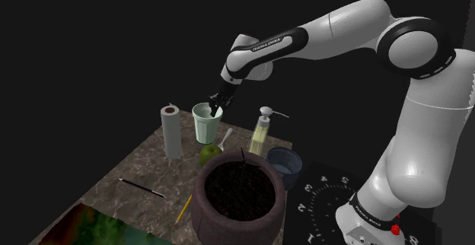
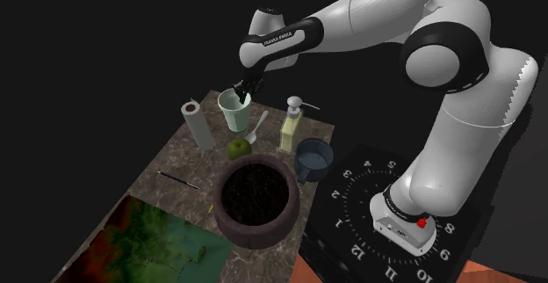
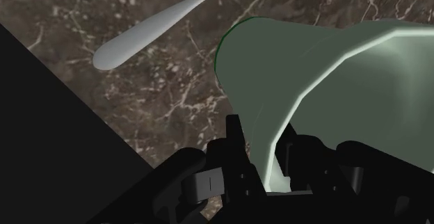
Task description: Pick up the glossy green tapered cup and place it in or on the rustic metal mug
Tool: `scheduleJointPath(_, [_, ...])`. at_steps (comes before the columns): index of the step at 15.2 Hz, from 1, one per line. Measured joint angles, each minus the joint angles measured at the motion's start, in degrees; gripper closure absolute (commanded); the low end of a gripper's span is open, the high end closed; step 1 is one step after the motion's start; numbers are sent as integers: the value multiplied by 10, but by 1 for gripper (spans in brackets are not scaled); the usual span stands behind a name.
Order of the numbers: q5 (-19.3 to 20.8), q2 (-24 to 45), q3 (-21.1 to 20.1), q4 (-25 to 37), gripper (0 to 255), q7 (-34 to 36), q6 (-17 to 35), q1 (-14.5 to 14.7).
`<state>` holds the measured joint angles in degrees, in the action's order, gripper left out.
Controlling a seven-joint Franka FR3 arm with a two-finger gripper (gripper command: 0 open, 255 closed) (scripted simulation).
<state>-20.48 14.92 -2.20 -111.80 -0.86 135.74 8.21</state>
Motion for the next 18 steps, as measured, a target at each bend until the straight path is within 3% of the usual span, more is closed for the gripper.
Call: scheduleJointPath(18, [26,-51,6,57,255,38,-104,0])
